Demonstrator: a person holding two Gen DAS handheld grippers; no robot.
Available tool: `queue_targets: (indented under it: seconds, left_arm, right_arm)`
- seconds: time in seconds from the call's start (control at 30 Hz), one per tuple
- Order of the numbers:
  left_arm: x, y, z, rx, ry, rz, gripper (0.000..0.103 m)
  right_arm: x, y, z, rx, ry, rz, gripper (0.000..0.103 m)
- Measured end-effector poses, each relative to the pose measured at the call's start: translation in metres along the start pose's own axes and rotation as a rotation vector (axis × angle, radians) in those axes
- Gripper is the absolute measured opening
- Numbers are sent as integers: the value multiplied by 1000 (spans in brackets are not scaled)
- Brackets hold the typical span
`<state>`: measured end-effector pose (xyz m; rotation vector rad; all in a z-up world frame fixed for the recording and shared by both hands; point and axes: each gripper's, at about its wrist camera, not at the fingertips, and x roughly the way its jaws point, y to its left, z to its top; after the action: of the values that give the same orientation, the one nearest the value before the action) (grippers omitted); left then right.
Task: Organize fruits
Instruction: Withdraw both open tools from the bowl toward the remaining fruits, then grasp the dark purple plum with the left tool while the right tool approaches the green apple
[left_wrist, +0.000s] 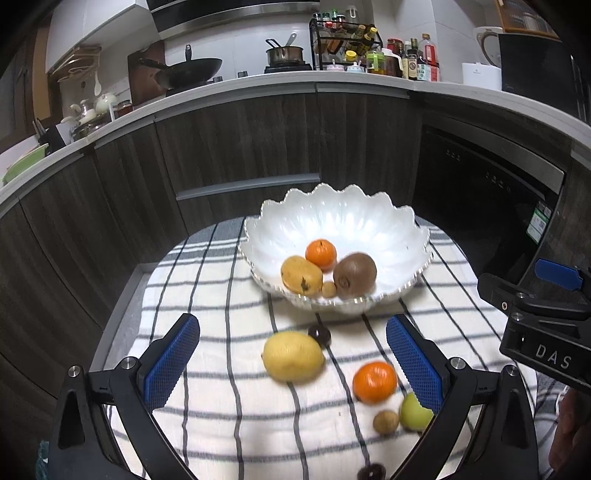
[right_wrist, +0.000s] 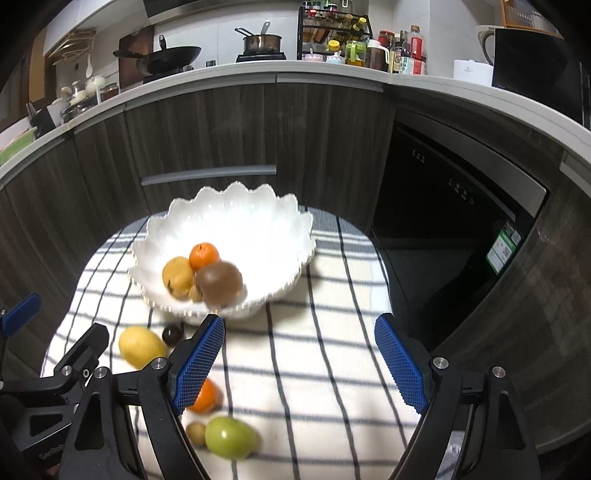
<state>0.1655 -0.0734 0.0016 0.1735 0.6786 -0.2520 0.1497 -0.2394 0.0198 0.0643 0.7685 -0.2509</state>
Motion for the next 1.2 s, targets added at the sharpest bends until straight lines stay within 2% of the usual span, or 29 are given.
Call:
queue_targets:
  seconds: [0.37,0.63,0.8,0.9,1.03,1.13,1.2]
  left_arm:
    - [-9,-9,-39,24,42,-20,102]
    - [-10,-21,-60,52,71,-53,95]
    - [-5,-26,-77,61,124,-92,75]
    - [-1,-30,-86,74,165,-118,69]
    - [2,-40,-97,94,199,-156,66]
    - [4,-45,-102,109,218,-178,59]
    - [7,-47,-105,110,231,-182,49]
  right_arm:
    - [-14,-1,-56,11,57,6,84]
    - [-22,-11,-74,39,68,-23,84]
    - [-19,-11,-86,44,106,-22,85]
    - [-17,-12,-91,52,125,-23,85]
    - [-15,-13,-96,55,139,-24,85]
    - [-14,-14,-97,57,143,-26,85]
    - [-13,-15,-98,60,148,-28,85]
